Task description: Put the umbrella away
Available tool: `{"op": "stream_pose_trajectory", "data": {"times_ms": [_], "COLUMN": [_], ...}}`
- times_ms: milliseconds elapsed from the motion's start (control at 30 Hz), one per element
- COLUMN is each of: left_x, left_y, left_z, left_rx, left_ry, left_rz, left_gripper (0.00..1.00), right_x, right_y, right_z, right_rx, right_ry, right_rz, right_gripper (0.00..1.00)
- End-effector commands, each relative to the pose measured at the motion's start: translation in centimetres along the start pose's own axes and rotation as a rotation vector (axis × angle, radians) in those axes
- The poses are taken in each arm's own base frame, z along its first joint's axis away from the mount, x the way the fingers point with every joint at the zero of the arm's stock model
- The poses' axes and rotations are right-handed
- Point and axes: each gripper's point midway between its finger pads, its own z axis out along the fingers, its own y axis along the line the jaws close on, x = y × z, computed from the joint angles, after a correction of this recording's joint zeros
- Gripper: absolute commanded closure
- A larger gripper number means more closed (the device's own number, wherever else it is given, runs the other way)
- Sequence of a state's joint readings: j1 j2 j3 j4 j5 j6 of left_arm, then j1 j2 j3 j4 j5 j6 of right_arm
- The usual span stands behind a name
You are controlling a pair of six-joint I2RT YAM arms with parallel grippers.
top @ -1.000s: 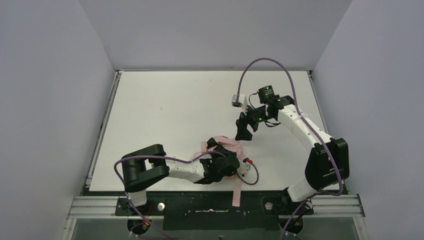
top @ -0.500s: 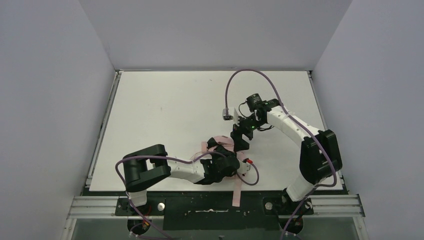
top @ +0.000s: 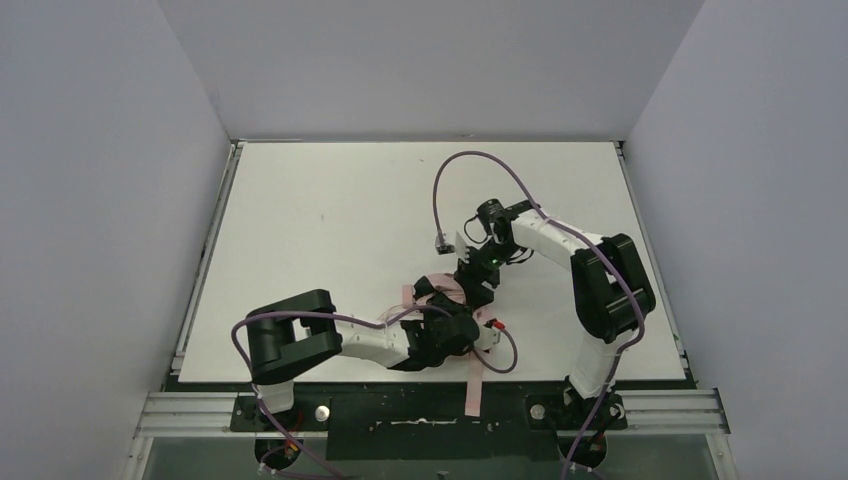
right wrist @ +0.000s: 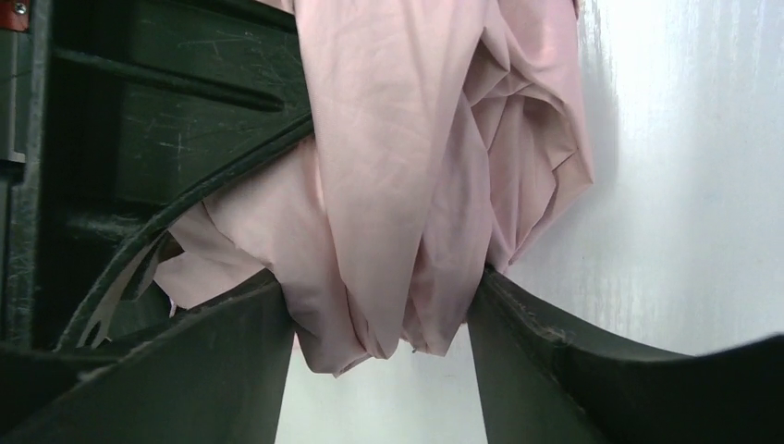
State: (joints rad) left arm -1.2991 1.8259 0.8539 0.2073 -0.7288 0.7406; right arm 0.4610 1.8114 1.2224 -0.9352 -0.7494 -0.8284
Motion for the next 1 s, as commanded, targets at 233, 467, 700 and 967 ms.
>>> {"op": "stream_pose_trajectory", "data": {"times_ms": [233,467,700,967], "left_x": [-1.3,-0.2,2.6,6.6], "left_y": [6.2,7.8,9.4,13.9], "left_z": [-4.8,-9.5,-13.8,-14.5], "left_rx": [-0.065,0.006,0.086,0.189], "left_ry": [-0.078,-0.117,-0.148,-0.209], "left_rz": [-0.249,-0.438,-0.74,-1.141], "left_gripper": [0.55,0.35,0.29,0.22], "right_x": [-0.5,-1.3,-1.8,-1.4], "right_y": [-2.1,-4.1,-5.5,-7.5], "right_z": [0.5,0.0,-0.6,-0.9], "right_rx": [0.06,0.161,0.265,0.507], "right_ry": [0.012,-0.002,-0.021,0.005], "right_rz": [-0.003,-0.027,-0.049,-0.182], "right_gripper": [0.72,0.83,0.85,0.87]}}
